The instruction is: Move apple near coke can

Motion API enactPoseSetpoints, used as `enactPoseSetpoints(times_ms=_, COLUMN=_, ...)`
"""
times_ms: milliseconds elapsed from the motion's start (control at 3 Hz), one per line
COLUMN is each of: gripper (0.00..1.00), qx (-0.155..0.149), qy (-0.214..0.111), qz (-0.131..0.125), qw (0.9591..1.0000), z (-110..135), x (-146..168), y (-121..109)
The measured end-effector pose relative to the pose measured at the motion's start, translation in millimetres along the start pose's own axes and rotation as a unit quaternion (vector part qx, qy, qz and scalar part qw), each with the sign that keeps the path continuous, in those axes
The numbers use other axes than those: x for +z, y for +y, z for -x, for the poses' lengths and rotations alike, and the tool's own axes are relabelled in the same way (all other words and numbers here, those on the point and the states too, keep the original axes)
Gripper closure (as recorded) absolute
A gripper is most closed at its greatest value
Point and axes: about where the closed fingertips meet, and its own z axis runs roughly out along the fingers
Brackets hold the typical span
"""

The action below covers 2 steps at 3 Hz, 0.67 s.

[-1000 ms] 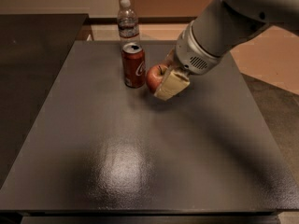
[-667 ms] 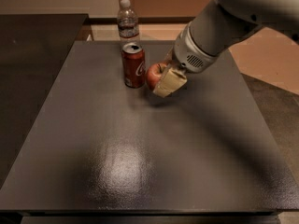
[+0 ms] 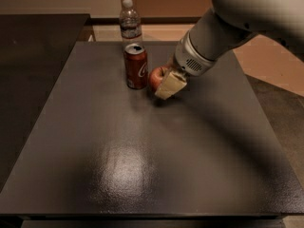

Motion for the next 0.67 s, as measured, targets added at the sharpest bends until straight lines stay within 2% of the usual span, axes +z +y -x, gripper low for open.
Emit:
enactPoseSetpoints(times_ms=333, gripper=1.0, qx=0.006, qy=-0.004, qz=0.01, qw=0.9999, z=-4.9, x=12.6, y=-1.5)
enactPoseSetpoints(times_ms=667, gripper=0.81, qx=0.009, qy=-0.009, qz=0.018, qw=0.9997, z=-8.9, x=21.2, y=-1.8)
